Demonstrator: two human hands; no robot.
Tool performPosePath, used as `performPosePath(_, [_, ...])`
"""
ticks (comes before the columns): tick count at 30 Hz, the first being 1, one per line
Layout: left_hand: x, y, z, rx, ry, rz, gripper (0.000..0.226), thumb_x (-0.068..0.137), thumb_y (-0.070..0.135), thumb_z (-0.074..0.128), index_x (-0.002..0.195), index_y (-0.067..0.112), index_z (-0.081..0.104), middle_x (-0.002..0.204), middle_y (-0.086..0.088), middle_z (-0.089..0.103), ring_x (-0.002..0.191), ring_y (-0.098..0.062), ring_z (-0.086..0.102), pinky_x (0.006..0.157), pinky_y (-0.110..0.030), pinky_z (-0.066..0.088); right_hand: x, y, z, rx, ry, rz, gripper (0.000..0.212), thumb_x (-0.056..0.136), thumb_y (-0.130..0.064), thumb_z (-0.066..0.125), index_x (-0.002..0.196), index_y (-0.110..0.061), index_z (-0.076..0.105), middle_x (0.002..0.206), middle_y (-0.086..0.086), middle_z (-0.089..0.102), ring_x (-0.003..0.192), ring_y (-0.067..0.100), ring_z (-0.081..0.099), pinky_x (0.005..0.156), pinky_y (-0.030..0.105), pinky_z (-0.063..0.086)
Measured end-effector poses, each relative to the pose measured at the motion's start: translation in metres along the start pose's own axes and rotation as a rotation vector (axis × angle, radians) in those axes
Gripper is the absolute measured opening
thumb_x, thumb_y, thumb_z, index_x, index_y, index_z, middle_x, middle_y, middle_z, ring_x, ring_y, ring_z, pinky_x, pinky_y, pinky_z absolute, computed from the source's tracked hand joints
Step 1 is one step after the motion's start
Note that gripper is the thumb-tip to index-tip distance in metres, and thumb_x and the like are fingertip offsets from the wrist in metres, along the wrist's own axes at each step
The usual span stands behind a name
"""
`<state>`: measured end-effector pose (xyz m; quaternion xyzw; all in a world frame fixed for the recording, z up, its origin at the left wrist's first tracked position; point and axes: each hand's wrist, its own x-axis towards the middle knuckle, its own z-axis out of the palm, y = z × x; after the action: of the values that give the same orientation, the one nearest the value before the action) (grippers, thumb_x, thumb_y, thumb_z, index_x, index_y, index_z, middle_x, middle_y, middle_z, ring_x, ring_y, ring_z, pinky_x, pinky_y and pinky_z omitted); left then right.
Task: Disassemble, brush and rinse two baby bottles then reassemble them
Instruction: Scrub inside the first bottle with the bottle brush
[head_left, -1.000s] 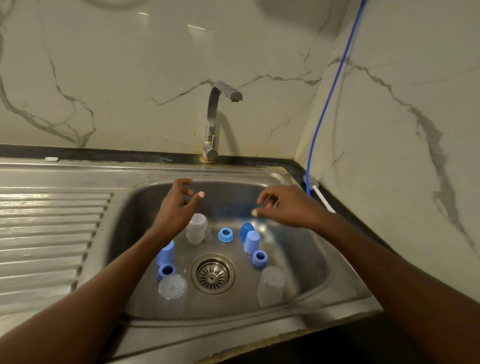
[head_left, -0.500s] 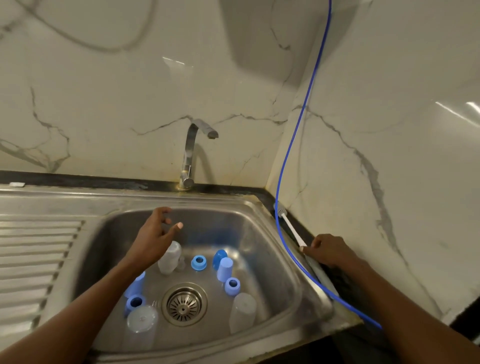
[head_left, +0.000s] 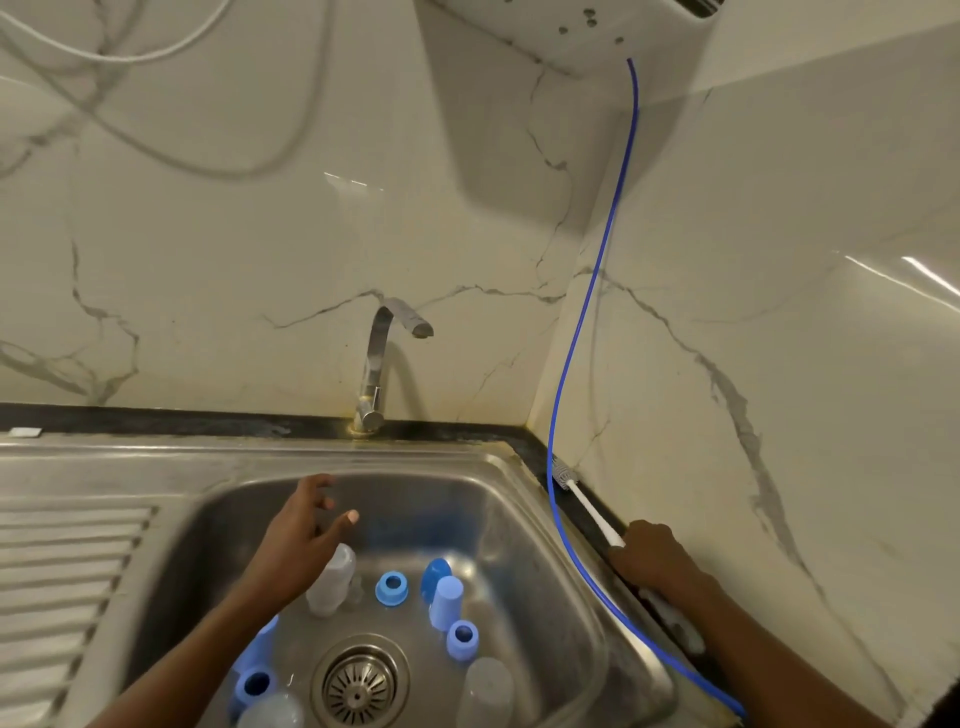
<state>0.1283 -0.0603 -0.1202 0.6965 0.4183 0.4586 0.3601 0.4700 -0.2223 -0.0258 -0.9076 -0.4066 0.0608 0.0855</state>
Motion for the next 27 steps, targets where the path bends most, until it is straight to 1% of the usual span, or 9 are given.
performPosePath(2, [0.001, 0.0, -0.002, -0.001, 0.008, -0.002, 0.054, 0.092, 0.022, 0.065, 0.14, 0.016, 0.04, 0.116, -0.008, 0.058, 0.097, -0.019, 0.061, 0.072, -0.025, 0.048, -0.006, 0.002, -0.009, 0.127, 0.053, 0.032, 0.019, 0.093, -0.024, 0.057, 0.1, -0.009, 0.047, 0.105, 0.01, 0.059, 0.066, 0.017, 0.058, 0.047, 0.019, 0.042])
performPosePath(6, [0.002, 0.001, -0.002, 0.011, 0.017, -0.003, 0.054, 0.092, 0.021, 0.065, 0.139, 0.017, 0.04, 0.116, -0.006, 0.055, 0.096, -0.017, 0.059, 0.071, -0.025, 0.047, -0.022, 0.002, -0.032, 0.26, 0.219, 0.057, 0.03, 0.097, -0.026, 0.053, 0.113, -0.002, 0.045, 0.113, 0.016, 0.056, 0.084, 0.022, 0.054, 0.066, 0.025, 0.041])
performPosePath(9, [0.002, 0.001, -0.004, 0.02, 0.009, 0.003, 0.052, 0.092, 0.022, 0.066, 0.138, 0.018, 0.041, 0.116, -0.005, 0.056, 0.096, -0.016, 0.06, 0.072, -0.027, 0.048, -0.034, -0.013, -0.045, 0.405, 0.347, -0.036, 0.033, 0.101, -0.035, 0.046, 0.113, -0.005, 0.047, 0.093, 0.007, 0.058, 0.067, 0.012, 0.052, 0.053, 0.021, 0.038])
performPosePath(14, [0.002, 0.0, -0.014, 0.042, 0.081, -0.043, 0.048, 0.092, 0.021, 0.066, 0.134, 0.014, 0.045, 0.114, -0.008, 0.06, 0.092, -0.014, 0.06, 0.07, -0.021, 0.044, -0.053, -0.071, -0.049, 0.76, -0.084, -0.102, 0.015, 0.097, -0.021, 0.045, 0.1, -0.007, 0.048, 0.071, 0.01, 0.058, 0.039, 0.014, 0.047, 0.042, 0.023, 0.042])
performPosePath(18, [0.0, -0.001, -0.017, 0.082, 0.09, -0.078, 0.047, 0.091, 0.016, 0.067, 0.133, 0.01, 0.047, 0.114, -0.01, 0.06, 0.091, -0.015, 0.059, 0.067, -0.017, 0.043, -0.073, -0.11, -0.011, 0.504, -0.308, -0.212, 0.011, 0.094, -0.016, 0.046, 0.096, -0.007, 0.051, 0.07, 0.009, 0.059, 0.035, 0.011, 0.045, 0.035, 0.019, 0.038])
performPosePath(20, [-0.001, -0.003, -0.017, 0.115, 0.054, -0.09, 0.047, 0.089, 0.017, 0.069, 0.131, 0.011, 0.048, 0.115, -0.009, 0.06, 0.093, -0.015, 0.06, 0.072, -0.021, 0.046, -0.073, -0.125, 0.014, 0.353, -0.244, -0.28, 0.013, 0.093, -0.02, 0.047, 0.097, -0.01, 0.053, 0.078, 0.011, 0.063, 0.046, 0.016, 0.056, 0.042, 0.023, 0.045])
performPosePath(22, [-0.001, -0.008, -0.016, 0.162, 0.014, -0.111, 0.048, 0.087, 0.019, 0.072, 0.13, 0.013, 0.05, 0.117, -0.008, 0.061, 0.097, -0.015, 0.059, 0.079, -0.025, 0.047, -0.064, -0.138, 0.037, 0.169, -0.103, -0.338, 0.019, 0.094, -0.024, 0.046, 0.105, -0.011, 0.055, 0.095, 0.011, 0.065, 0.076, 0.024, 0.066, 0.062, 0.03, 0.051])
performPosePath(24, [-0.001, -0.011, -0.015, 0.207, -0.014, -0.123, 0.051, 0.087, 0.021, 0.073, 0.131, 0.015, 0.05, 0.119, -0.007, 0.061, 0.099, -0.013, 0.058, 0.082, -0.025, 0.046, -0.053, -0.145, 0.053, 0.084, -0.011, -0.365, 0.023, 0.097, -0.026, 0.042, 0.113, -0.012, 0.053, 0.107, 0.01, 0.061, 0.097, 0.03, 0.062, 0.072, 0.035, 0.044])
performPosePath(27, [0.0, -0.014, -0.016, 0.268, -0.06, -0.119, 0.054, 0.087, 0.022, 0.073, 0.134, 0.013, 0.049, 0.116, -0.005, 0.061, 0.093, -0.01, 0.06, 0.075, -0.019, 0.046, -0.044, -0.143, 0.075, 0.056, 0.042, -0.395, 0.019, 0.099, -0.026, 0.04, 0.112, -0.018, 0.052, 0.109, 0.007, 0.062, 0.098, 0.028, 0.061, 0.074, 0.034, 0.041])
